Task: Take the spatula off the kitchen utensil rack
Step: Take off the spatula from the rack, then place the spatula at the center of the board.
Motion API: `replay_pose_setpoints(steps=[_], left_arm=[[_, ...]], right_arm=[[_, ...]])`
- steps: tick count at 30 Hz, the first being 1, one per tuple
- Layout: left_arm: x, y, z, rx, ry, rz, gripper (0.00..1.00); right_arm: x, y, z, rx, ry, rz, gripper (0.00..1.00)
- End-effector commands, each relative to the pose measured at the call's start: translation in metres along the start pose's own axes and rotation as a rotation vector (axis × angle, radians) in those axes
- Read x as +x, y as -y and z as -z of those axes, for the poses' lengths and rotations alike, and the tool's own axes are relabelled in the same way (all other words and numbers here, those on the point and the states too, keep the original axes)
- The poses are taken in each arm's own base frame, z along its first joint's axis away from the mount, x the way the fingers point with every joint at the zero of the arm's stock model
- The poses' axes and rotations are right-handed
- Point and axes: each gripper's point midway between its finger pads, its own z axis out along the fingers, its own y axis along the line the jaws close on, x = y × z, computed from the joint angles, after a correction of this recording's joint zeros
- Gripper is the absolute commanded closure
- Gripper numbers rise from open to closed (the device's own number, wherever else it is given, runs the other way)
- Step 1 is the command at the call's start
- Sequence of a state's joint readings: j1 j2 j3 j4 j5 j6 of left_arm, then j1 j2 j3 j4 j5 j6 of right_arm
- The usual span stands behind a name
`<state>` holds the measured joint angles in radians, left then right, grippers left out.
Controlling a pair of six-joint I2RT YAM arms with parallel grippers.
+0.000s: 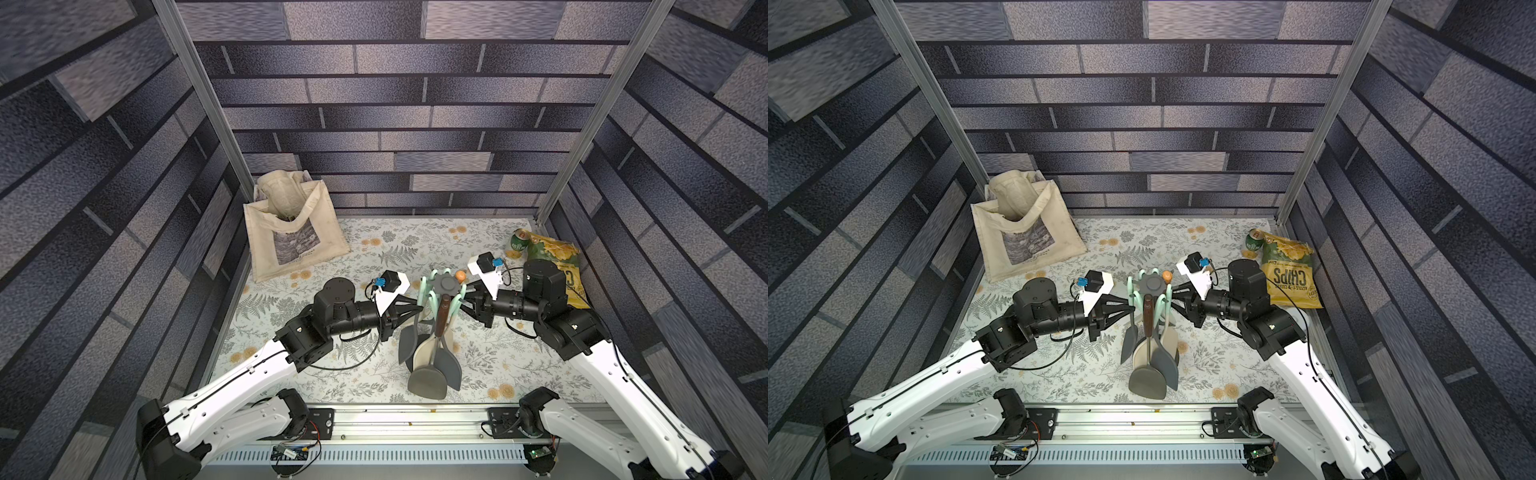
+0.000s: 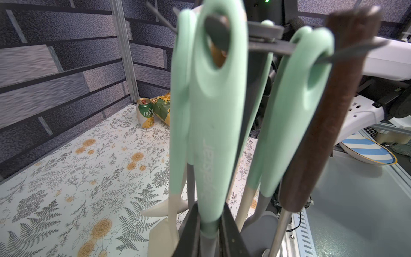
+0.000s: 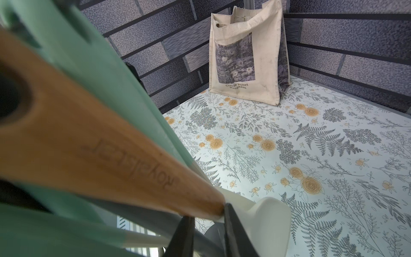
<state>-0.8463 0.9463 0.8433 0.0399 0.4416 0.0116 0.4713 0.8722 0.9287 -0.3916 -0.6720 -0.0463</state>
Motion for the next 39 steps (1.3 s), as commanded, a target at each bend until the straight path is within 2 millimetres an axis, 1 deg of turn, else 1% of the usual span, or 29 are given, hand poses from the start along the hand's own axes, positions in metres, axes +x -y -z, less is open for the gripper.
replay_pose_setpoints(steps=[1, 3, 15, 18, 23, 27, 28, 35, 39], left_arm=[[-0.018, -0.012, 0.009, -0.105, 0.053, -0.07, 0.98], [-0.018, -0.016, 0.011, -0.135, 0.054, -0.082, 1.0], [-0.014, -0.035, 0.031, -0.279, -0.009, -0.156, 1.0], [-0.015, -0.041, 0.039, -0.32, -0.012, -0.156, 1.0], [-0.016, -0.047, 0.052, -0.349, 0.001, -0.133, 1.0], [-0.012, -0.051, 0.059, -0.364, -0.006, -0.107, 1.0], [-0.003, -0.052, 0.059, -0.369, -0.037, -0.089, 1.0], [0.018, -0.061, 0.071, -0.439, -0.061, -0.031, 1.0], [0.032, -0.072, 0.08, -0.512, -0.105, -0.004, 1.0]], right_arm=[[-0.011, -0.002, 0.002, 0.012, 0.029, 0.032, 0.75], [-0.011, -0.002, 0.003, 0.013, 0.029, 0.032, 0.75], [-0.008, 0.0, 0.001, 0.019, 0.021, 0.028, 0.75], [-0.008, 0.001, 0.001, 0.027, 0.02, 0.028, 0.75], [-0.007, 0.004, 0.0, 0.035, 0.017, 0.029, 0.75], [-0.006, 0.005, 0.0, 0.042, 0.016, 0.029, 0.75], [-0.006, 0.005, 0.0, 0.045, 0.016, 0.03, 0.75], [-0.004, 0.008, 0.0, 0.056, 0.013, 0.032, 0.75], [-0.003, 0.01, -0.002, 0.06, 0.01, 0.031, 0.75]])
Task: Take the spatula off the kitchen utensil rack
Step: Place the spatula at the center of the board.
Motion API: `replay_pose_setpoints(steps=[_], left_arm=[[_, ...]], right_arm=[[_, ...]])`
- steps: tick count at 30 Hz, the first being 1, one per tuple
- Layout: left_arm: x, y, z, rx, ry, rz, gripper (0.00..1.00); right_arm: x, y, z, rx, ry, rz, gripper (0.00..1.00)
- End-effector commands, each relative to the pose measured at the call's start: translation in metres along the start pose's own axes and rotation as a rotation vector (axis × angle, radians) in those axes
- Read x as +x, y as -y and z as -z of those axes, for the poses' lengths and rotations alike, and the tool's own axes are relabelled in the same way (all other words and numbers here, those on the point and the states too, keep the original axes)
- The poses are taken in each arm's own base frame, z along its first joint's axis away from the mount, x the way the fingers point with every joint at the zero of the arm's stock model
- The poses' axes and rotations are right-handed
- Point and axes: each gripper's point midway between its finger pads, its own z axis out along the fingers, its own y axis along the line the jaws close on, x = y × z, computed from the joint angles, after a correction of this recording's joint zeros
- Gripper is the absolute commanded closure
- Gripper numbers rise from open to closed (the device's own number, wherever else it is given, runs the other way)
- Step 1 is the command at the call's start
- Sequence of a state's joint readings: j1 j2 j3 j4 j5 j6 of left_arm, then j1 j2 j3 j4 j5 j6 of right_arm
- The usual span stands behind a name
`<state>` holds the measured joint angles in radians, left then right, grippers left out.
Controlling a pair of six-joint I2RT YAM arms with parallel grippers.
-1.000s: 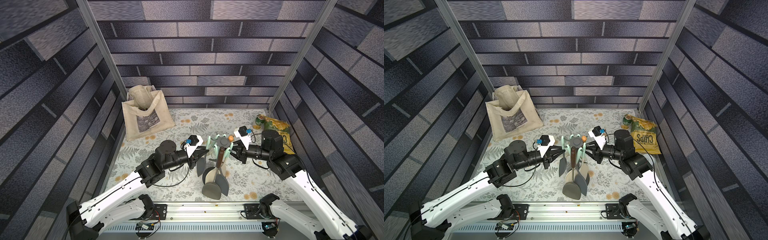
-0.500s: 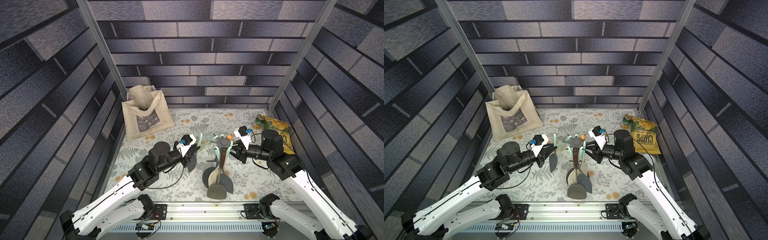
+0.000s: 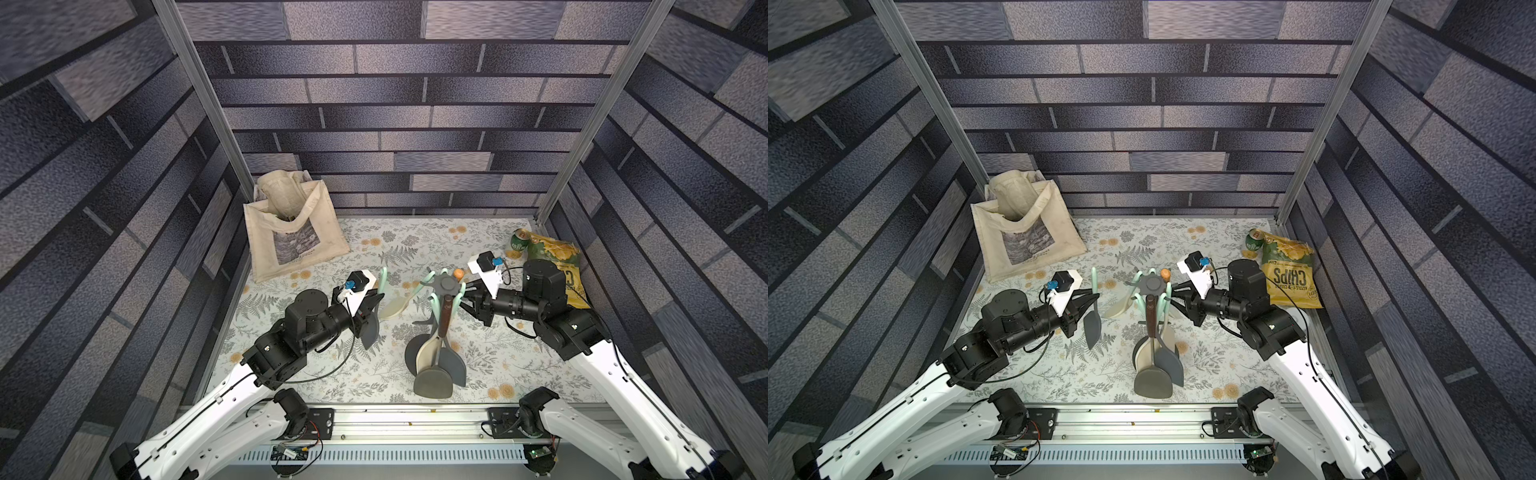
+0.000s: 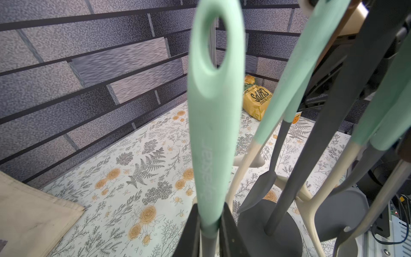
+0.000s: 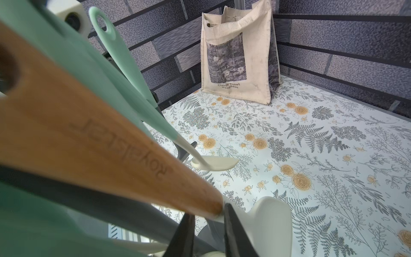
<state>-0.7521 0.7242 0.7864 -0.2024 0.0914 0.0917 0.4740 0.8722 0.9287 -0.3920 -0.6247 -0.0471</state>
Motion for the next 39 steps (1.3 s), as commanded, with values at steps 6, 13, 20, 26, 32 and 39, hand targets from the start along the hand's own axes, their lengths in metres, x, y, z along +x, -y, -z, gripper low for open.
replay_pose_setpoints(steps=[6, 13, 20, 26, 32, 39], left_arm=[[0.013, -0.044, 0.014, -0.222, -0.06, 0.075, 1.0], [0.017, -0.081, 0.02, -0.393, -0.119, 0.128, 1.0], [0.021, -0.115, 0.026, -0.551, -0.177, 0.172, 1.0], [0.024, -0.152, 0.041, -0.709, -0.266, 0.196, 1.0], [0.036, -0.191, 0.057, -0.789, -0.39, 0.332, 1.0], [0.05, -0.212, 0.062, -0.794, -0.541, 0.387, 1.0]], right_arm=[[-0.002, 0.003, -0.001, 0.022, 0.015, 0.033, 0.75], [0.0, 0.003, 0.002, 0.037, 0.022, 0.04, 0.75], [0.002, 0.004, 0.005, 0.055, 0.025, 0.049, 0.75], [0.002, 0.006, 0.003, 0.062, 0.023, 0.048, 0.75], [0.001, 0.007, 0.004, 0.066, 0.03, 0.062, 0.75], [-0.003, 0.005, 0.004, 0.062, 0.045, 0.073, 0.75]])
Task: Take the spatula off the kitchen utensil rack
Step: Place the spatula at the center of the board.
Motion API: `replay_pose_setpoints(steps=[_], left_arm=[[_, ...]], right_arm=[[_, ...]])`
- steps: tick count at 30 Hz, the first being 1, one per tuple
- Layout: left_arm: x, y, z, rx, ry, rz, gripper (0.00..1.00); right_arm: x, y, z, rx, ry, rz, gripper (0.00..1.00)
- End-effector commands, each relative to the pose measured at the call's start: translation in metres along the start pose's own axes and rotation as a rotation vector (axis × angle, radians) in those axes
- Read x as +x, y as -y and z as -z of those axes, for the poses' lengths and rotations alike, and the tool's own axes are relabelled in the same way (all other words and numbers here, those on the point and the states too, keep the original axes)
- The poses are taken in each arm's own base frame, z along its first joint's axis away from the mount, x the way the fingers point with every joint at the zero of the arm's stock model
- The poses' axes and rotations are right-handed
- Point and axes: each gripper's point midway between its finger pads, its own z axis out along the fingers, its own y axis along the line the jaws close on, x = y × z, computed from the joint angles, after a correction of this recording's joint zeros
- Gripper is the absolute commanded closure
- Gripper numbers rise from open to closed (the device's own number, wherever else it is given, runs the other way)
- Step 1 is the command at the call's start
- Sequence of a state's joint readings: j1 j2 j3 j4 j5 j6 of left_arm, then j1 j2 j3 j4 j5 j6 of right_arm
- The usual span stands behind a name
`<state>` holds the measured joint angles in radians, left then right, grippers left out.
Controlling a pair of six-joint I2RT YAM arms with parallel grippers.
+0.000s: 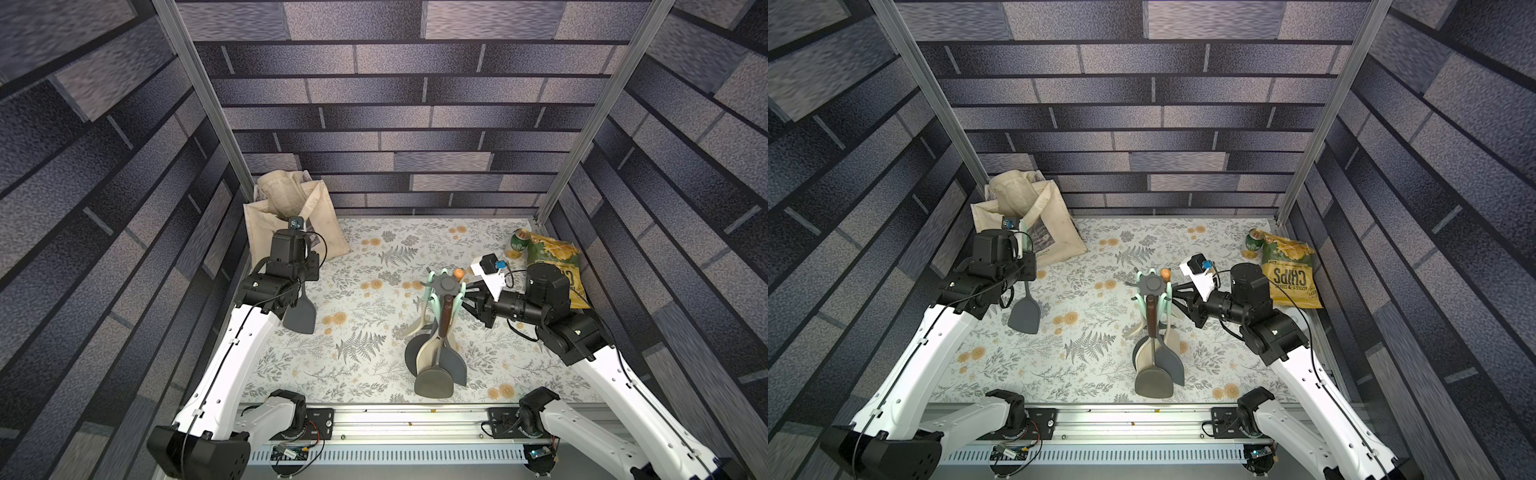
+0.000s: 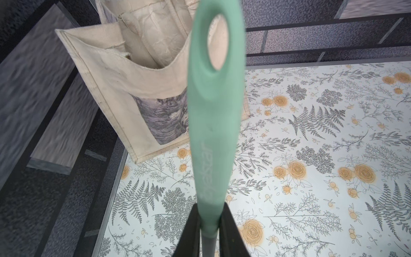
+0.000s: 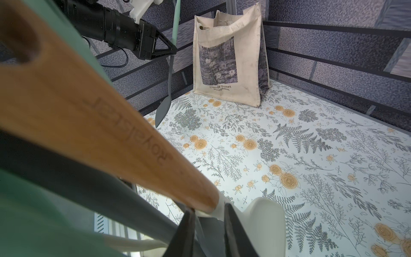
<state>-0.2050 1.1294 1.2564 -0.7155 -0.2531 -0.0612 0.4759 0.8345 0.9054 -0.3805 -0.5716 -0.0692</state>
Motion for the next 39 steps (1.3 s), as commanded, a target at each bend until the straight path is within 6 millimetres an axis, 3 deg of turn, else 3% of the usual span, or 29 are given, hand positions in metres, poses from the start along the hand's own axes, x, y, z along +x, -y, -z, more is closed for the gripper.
replay_pose_setpoints(steps=[1, 9, 21, 29, 39], left_arm=[[0.009, -0.002, 0.0, 0.027, -0.097, -0.003, 1.0], [0.032, -0.018, -0.039, -0.028, -0.294, -0.045, 1.0], [0.058, -0.034, -0.085, -0.096, -0.394, -0.059, 1.0], [0.072, -0.035, -0.121, -0.125, -0.458, -0.091, 1.0], [0.088, -0.032, -0.149, -0.112, -0.518, -0.095, 1.0]], right_arm=[[-0.005, 0.001, -0.001, 0.011, 0.029, 0.036, 0.75], [-0.006, 0.005, -0.003, 0.027, 0.028, 0.032, 0.75], [-0.006, 0.01, -0.007, 0.038, 0.022, 0.029, 0.75], [-0.008, 0.01, -0.007, 0.036, 0.03, 0.034, 0.75], [-0.008, 0.008, -0.002, 0.042, 0.042, 0.042, 0.75]])
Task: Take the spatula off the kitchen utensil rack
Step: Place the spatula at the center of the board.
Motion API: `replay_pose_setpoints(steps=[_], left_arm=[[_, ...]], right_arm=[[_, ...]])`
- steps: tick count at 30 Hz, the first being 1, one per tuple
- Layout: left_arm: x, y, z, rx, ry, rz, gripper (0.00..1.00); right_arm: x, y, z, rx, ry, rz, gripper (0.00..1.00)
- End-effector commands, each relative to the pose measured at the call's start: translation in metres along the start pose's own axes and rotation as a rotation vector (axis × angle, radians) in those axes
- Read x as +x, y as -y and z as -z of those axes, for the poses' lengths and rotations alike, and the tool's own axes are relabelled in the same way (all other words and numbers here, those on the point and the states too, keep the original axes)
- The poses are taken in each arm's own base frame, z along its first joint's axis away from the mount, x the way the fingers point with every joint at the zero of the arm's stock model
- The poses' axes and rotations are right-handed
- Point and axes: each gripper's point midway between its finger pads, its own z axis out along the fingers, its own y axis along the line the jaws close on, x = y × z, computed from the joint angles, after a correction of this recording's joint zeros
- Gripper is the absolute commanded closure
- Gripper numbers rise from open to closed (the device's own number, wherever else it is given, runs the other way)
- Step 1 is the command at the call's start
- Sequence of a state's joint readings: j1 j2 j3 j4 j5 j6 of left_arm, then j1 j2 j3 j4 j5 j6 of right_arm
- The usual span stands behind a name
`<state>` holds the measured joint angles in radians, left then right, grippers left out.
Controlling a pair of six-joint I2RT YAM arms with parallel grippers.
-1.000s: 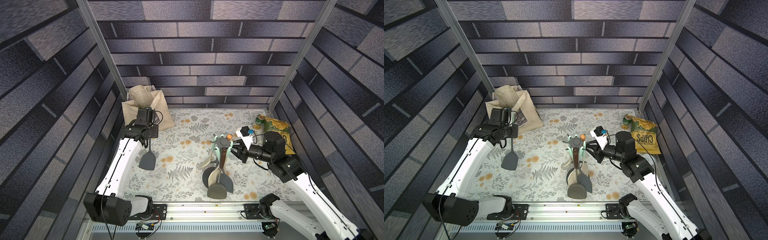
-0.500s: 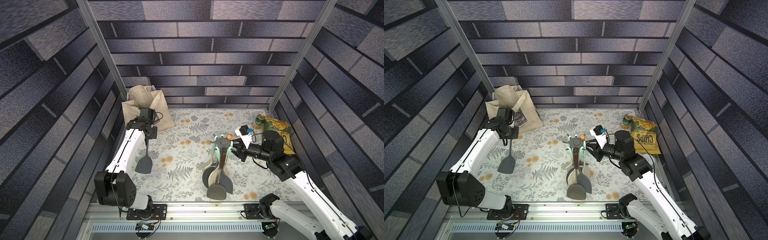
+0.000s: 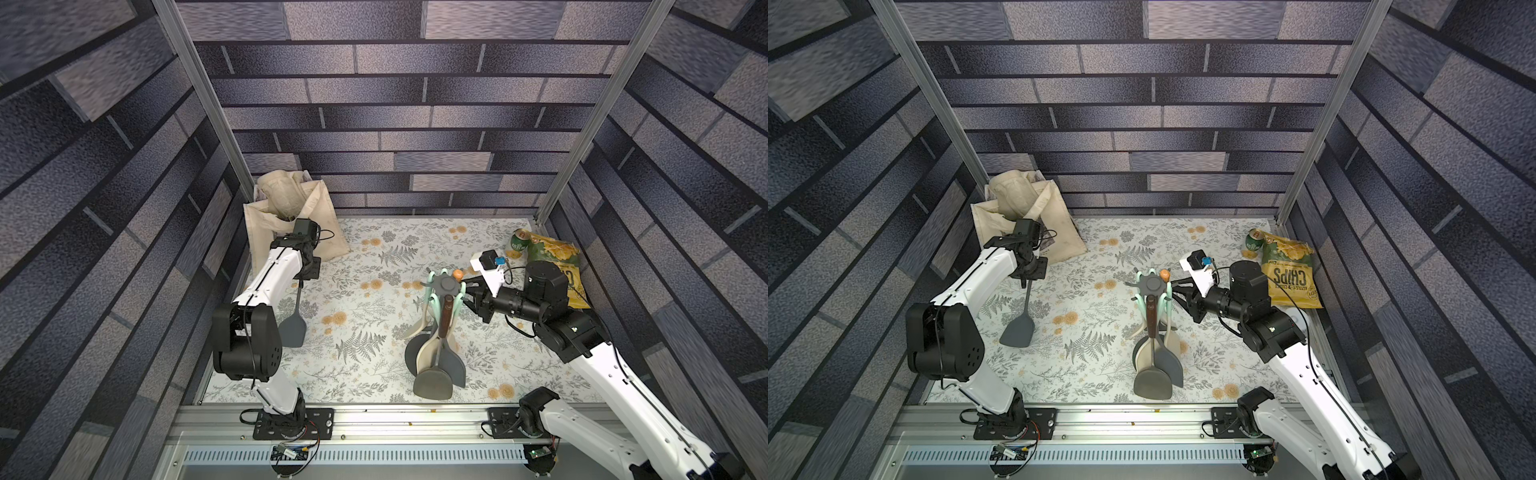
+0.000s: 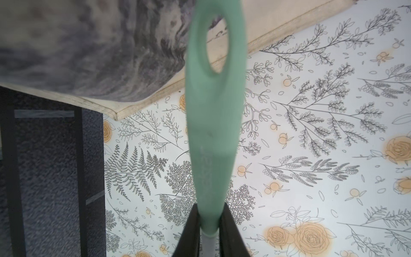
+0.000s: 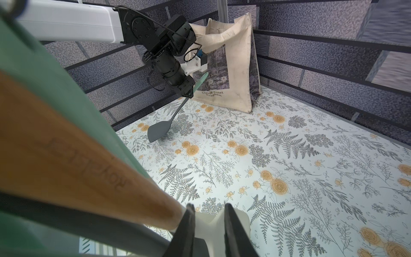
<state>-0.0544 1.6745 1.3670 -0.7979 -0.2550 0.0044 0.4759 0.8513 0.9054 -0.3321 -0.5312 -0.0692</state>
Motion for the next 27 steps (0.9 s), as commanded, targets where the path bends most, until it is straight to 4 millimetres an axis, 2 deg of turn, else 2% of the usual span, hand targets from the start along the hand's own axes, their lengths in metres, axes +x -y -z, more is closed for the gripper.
replay_pose_setpoints(steps=[1, 6, 14, 20, 23, 27], left_arm=[[-0.004, -0.003, -0.005, -0.005, 0.004, -0.019, 1.0], [0.001, 0.001, -0.021, -0.004, -0.039, -0.028, 1.0], [0.007, 0.005, -0.044, -0.016, -0.1, -0.039, 1.0], [0.013, 0.005, -0.062, -0.029, -0.144, -0.044, 1.0], [0.017, 0.004, -0.071, -0.042, -0.172, -0.049, 0.98], [0.024, 0.012, -0.081, -0.011, -0.202, -0.052, 0.94]], right_arm=[[-0.001, -0.002, 0.002, 0.003, 0.018, 0.023, 0.75], [0.002, -0.001, 0.003, 0.015, 0.015, 0.025, 0.74], [0.01, 0.002, 0.008, 0.052, 0.009, 0.017, 0.63], [0.016, 0.005, 0.012, 0.081, 0.0, 0.0, 0.6], [0.018, 0.005, 0.013, 0.086, -0.006, -0.006, 0.58], [0.018, 0.005, 0.016, 0.097, -0.005, -0.009, 0.56]])
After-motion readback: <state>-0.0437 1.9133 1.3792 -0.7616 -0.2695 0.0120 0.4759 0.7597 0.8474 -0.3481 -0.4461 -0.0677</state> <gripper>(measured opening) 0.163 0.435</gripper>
